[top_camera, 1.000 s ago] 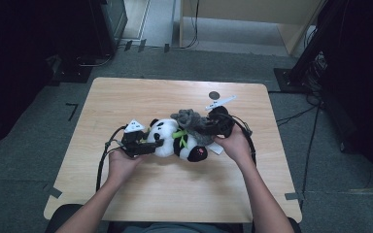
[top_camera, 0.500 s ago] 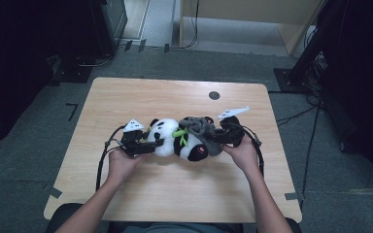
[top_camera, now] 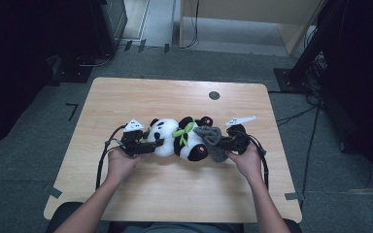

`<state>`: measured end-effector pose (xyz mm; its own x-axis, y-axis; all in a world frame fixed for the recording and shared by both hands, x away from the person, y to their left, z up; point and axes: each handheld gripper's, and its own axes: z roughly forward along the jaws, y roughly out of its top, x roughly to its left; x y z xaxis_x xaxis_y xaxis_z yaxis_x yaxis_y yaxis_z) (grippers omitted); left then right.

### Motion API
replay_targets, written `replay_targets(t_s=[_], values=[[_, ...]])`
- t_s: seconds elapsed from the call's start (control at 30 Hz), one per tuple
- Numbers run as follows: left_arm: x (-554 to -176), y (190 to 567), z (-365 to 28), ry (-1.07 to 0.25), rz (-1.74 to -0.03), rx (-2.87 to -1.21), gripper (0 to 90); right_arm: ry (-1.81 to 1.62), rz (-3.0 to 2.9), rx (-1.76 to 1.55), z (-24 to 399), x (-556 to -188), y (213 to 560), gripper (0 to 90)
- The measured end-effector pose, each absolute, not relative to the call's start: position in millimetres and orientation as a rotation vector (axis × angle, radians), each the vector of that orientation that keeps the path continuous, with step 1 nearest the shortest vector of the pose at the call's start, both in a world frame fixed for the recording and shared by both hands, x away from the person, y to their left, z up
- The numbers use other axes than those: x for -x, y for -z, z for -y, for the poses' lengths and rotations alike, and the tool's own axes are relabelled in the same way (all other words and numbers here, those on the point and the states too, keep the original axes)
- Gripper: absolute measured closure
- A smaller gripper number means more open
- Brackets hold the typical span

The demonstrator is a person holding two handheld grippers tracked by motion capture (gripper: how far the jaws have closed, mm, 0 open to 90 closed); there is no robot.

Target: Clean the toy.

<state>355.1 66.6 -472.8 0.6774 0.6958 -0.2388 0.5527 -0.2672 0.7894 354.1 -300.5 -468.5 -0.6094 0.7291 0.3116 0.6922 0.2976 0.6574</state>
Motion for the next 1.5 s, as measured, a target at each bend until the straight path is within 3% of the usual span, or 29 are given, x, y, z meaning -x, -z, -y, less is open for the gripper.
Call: replay_targets(t_s=[0.5,0.87,1.5], values=[[-354.4,473.9,-67.7,-0.194,-0.964,-1.945,38.6,-1.126,-2.511,-1.452,315.8,-356.2,477.6,79.6],[-354.0,474.3,-67.6,-0.197,-0.968,-1.941,38.3,-1.227,-2.496,-1.334,318.7,-344.8,450.8,80.3],[-352.8,474.9,-66.7,-0.206,-0.968,-1.932,38.0,-1.343,-2.452,-1.142,270.3,-354.1,383.8,80.5]])
